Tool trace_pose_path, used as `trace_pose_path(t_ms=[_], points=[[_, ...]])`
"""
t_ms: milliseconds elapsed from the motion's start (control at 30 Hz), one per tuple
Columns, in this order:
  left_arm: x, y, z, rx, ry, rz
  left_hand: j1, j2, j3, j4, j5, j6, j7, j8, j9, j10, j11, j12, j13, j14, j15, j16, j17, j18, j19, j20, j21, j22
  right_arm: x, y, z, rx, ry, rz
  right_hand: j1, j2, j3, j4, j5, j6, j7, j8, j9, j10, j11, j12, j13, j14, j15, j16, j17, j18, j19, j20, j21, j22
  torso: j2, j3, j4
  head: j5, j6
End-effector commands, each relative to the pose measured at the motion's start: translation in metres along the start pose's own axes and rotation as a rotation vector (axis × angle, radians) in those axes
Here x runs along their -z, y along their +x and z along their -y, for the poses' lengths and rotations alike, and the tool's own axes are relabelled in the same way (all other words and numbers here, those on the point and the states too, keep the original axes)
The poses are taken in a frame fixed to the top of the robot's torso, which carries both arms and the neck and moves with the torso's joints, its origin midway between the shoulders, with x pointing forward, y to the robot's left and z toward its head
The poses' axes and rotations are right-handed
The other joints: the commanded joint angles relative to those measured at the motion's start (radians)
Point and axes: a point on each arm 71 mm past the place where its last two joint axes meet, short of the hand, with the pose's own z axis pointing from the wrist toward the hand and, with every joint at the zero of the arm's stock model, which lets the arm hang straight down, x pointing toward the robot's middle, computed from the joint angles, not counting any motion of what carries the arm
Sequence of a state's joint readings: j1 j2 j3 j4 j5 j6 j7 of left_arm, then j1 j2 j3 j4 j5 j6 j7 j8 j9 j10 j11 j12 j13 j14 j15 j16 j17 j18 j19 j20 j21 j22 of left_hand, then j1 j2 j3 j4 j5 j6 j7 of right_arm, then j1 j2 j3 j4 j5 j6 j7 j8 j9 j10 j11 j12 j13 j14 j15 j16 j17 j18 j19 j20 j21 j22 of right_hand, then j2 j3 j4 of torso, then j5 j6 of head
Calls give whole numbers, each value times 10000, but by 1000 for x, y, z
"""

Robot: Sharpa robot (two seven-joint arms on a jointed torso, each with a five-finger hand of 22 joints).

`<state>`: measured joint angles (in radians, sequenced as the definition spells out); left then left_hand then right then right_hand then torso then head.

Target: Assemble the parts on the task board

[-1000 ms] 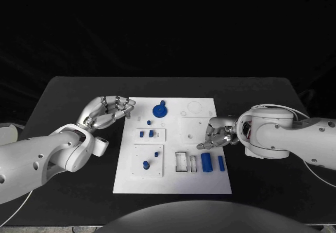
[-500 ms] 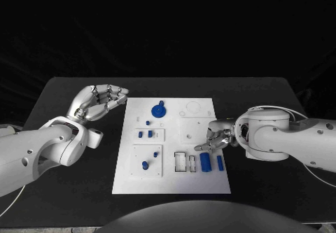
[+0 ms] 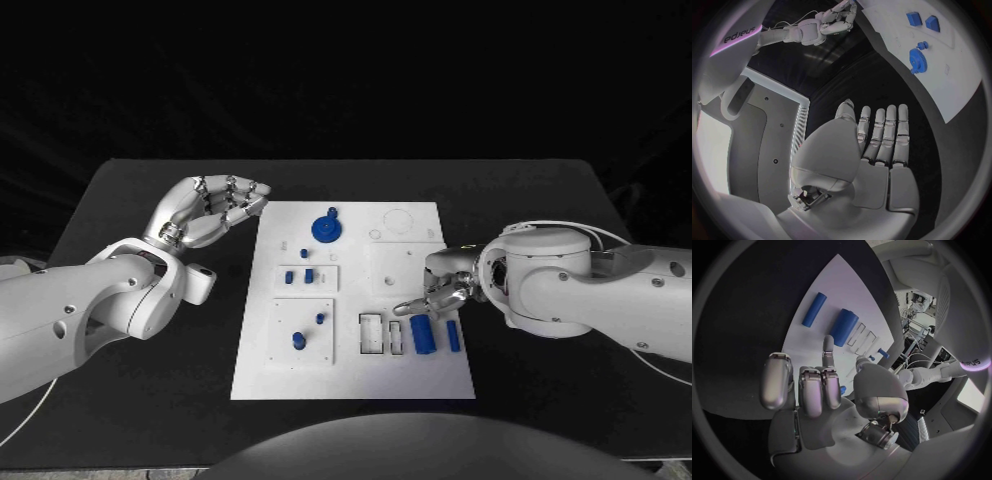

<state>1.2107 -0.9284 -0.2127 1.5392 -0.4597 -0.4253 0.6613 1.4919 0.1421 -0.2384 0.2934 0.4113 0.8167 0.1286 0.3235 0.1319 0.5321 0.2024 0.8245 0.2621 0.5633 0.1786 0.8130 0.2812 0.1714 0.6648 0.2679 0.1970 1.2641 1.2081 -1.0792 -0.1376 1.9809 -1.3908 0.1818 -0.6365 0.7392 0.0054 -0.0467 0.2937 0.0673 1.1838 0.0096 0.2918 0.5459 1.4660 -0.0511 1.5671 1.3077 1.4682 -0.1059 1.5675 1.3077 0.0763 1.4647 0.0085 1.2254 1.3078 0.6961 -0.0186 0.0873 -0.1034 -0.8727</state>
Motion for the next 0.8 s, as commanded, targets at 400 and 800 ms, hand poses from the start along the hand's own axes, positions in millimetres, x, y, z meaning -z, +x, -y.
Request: trace_pose_path(t_ms=[400,800], points=[[-3,7,-4,372,-327,-623,193,145,23,-22,116,30,53,-98,-20,-40,62,-98,-43,66,-7,-73,-87,-60,99,30,-118,-57,5,2,-6,1053,55,52,-316,306,-682,-22,247,7,-45,79,527,1048,-96,37,2631,1026,-101,33,2631,-72,116,-122,-19,1723,-18,-8,15,5,1],[-4,11,-8,513,-551,-843,285,201,64,-15,172,25,66,-114,-24,-44,71,-122,-63,86,-10,-81,-131,-46,176,36,-137,-74,0,17,-6,1201,58,-554,1019,467,-1134,-80,2284,-149,-30,-48,1129,1048,-89,37,2631,1026,-93,33,2631,-39,39,-114,-171,1672,-14,-7,24,71,1]])
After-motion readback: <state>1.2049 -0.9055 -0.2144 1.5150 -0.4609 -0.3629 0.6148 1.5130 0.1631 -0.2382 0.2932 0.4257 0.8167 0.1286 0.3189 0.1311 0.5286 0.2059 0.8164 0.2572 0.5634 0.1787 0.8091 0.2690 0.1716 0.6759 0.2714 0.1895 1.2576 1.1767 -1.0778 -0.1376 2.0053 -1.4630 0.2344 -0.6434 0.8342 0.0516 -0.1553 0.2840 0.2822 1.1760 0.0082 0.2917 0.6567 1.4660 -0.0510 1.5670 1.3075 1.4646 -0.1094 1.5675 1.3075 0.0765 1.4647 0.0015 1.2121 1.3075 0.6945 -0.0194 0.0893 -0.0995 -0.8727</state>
